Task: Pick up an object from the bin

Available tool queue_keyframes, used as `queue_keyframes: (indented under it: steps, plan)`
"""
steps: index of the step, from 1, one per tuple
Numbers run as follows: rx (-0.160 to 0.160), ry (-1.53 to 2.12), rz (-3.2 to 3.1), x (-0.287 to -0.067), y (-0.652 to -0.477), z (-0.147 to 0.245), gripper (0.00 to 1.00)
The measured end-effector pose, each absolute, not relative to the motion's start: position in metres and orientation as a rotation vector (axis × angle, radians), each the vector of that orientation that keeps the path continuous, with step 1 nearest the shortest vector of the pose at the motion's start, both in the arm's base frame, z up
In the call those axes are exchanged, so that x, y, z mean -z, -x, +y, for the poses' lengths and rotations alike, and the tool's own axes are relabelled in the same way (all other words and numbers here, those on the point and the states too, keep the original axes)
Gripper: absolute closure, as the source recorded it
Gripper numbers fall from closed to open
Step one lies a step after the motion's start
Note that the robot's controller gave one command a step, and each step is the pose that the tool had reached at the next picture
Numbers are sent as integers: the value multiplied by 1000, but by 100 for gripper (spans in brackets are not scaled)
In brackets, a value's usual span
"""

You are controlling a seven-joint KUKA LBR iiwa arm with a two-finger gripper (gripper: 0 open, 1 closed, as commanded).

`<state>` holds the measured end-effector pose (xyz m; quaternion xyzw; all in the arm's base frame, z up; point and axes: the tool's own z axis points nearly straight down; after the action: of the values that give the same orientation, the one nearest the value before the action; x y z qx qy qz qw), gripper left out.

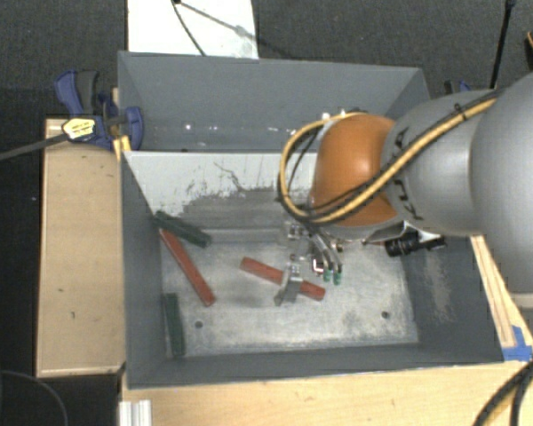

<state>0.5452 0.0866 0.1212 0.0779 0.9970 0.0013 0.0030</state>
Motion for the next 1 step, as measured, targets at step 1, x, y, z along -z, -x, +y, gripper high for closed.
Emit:
queue_keyframes:
  steps: [1]
  plan:
    - [1,-657,3074,-69,-541,101,0]
